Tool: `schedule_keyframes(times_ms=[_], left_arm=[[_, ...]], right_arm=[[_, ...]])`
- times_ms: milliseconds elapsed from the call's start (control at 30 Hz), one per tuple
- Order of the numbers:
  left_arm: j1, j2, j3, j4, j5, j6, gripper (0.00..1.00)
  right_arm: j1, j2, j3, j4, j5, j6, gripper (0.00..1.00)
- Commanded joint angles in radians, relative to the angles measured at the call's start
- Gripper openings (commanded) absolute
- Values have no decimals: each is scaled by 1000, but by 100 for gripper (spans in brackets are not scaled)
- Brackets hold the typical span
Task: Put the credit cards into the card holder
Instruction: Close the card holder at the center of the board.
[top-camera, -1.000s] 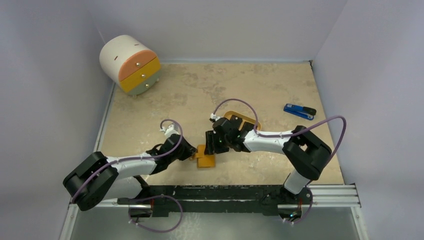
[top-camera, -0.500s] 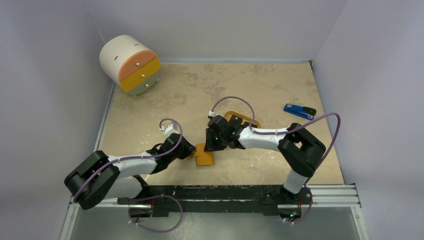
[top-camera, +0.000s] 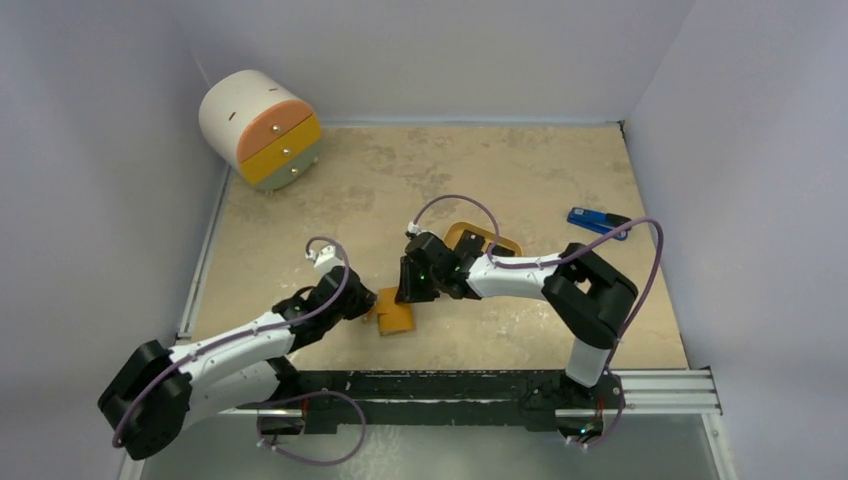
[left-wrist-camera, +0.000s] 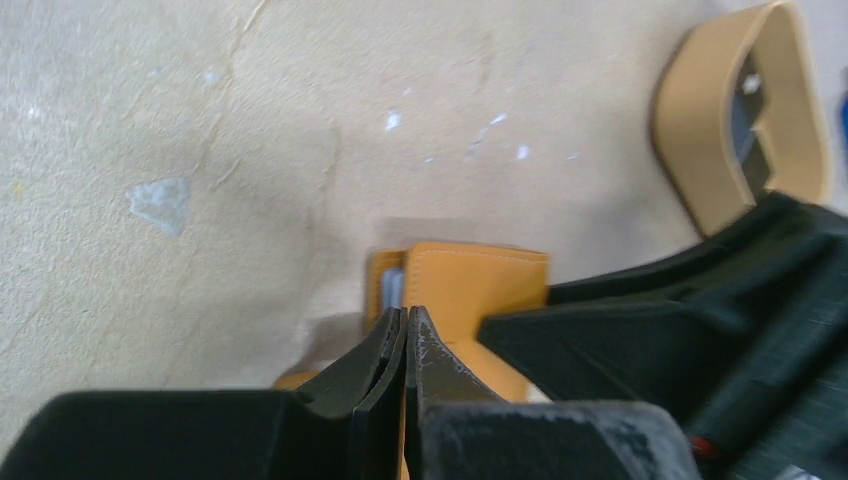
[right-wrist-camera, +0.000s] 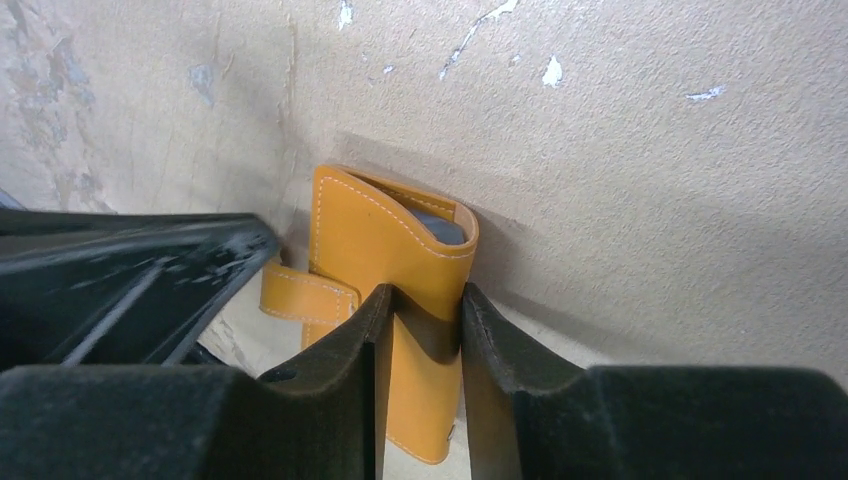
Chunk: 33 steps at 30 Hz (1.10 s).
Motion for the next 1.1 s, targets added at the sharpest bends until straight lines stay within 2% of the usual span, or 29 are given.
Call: schedule_keyframes(times_ms=[0, 100, 167, 300, 400, 633, 900, 1067], left_arm=[[-6, -102, 83, -99, -45, 39, 1], [-7, -148, 97, -90, -23, 45, 6], [-6, -144, 83, -25, 43, 51, 7], [-6, -39, 65, 38, 157, 55, 0], [-6, -7, 34, 68, 185, 51, 0], [-6, 48, -11, 73, 192, 61, 0], [-6, 71, -49, 48, 113, 44, 0], [-6, 63, -75, 33, 91, 27, 0]], right_arm=[[11, 53, -8, -99, 43, -15, 32], [11, 58, -1, -99, 43, -15, 36], [12, 62, 1, -95, 42, -14, 39], [11, 63, 2, -90, 36, -6, 49], [12, 60, 6, -87, 27, -2, 53], [12, 42, -3, -79, 17, 6, 54], [12, -39, -56, -96, -21, 49, 57], [3, -94, -114, -35, -78, 100, 57]])
